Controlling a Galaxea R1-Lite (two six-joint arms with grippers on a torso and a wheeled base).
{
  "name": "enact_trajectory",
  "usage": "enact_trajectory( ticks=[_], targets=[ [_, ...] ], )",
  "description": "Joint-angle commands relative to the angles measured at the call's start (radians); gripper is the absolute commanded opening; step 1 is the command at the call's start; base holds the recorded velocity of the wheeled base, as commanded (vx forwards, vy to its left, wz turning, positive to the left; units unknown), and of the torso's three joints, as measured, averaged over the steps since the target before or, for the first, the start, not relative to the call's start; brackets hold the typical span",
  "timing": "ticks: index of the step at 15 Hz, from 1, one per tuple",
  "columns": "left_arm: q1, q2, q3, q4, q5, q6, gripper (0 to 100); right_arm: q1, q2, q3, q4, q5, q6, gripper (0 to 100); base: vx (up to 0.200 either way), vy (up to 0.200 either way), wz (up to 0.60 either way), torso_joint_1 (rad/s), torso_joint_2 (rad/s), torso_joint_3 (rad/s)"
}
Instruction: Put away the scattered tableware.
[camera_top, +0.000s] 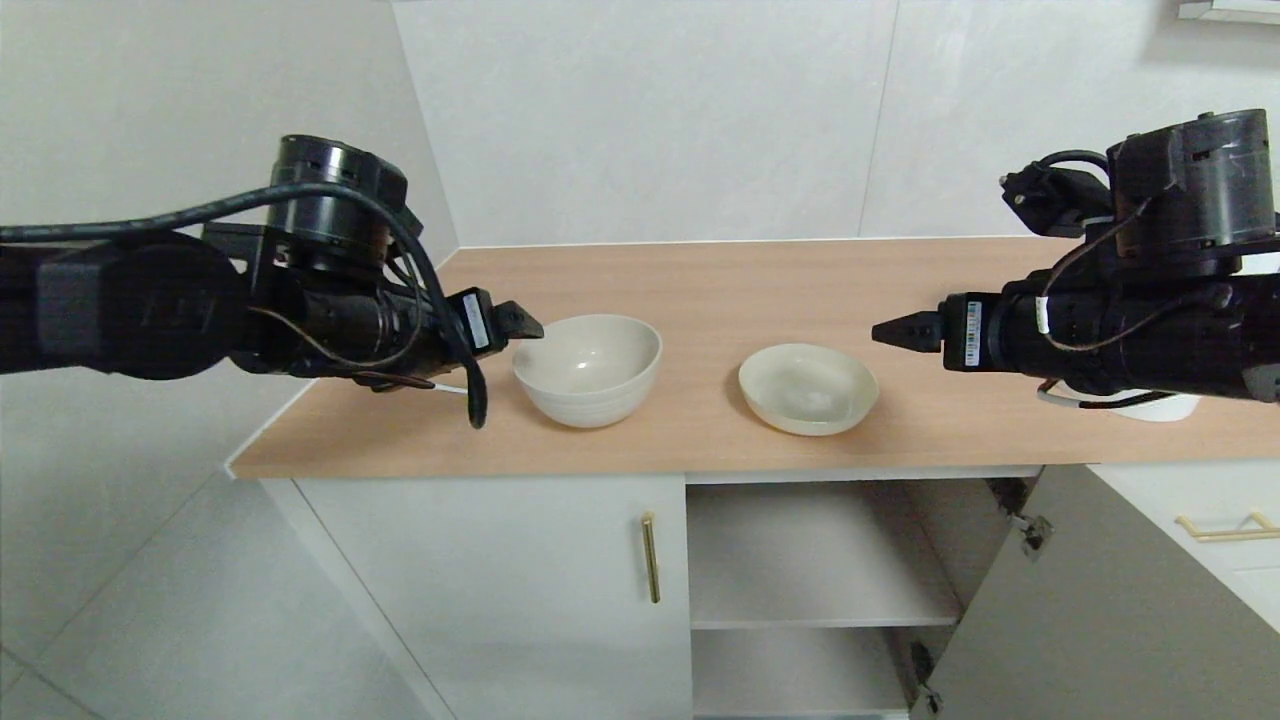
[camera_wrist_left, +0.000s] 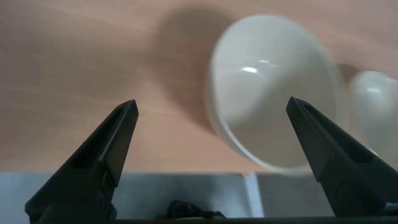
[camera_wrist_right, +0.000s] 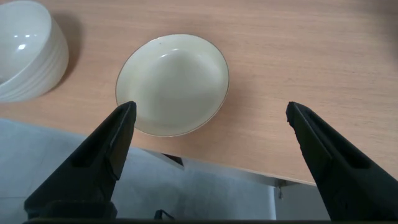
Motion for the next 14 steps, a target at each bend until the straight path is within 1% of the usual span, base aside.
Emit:
enact_trajectory(
  ticks=[1, 6, 7, 10, 12, 14],
  targets=[
    [-0.001, 0.092, -0.029, -0.001, 0.025, -0.004, 100, 0.001, 0.003, 0.001, 0.0, 0.0, 0.0, 100, 0.0, 0.0, 0.0, 0.0, 0.0, 0.0],
    [-0.003, 0.105, -0.029, -0.028, 0.03, -0.004, 100, 0.001, 0.006, 0.002, 0.0, 0.0, -0.001, 100, 0.0, 0.0, 0.0, 0.0, 0.0, 0.0],
    [-0.007, 0.105, -0.029, -0.028, 0.03, -0.005, 0, 0.001, 0.009, 0.002, 0.0, 0.0, -0.001, 100, 0.0, 0.0, 0.0, 0.0, 0.0, 0.0],
    [-0.033, 0.101, -0.02, -0.028, 0.03, -0.004, 0, 0.001, 0.021, 0.001, 0.0, -0.004, -0.001, 100, 0.0, 0.0, 0.0, 0.0, 0.0, 0.0],
    [-0.04, 0.1, -0.015, -0.028, 0.031, -0.001, 0, 0.003, 0.026, -0.001, 0.0, -0.006, -0.001, 100, 0.0, 0.0, 0.0, 0.0, 0.0, 0.0],
    [-0.049, 0.049, 0.003, -0.028, 0.062, -0.001, 0, 0.003, 0.031, -0.004, 0.0, -0.006, -0.001, 100, 0.0, 0.0, 0.0, 0.0, 0.0, 0.0]
  ],
)
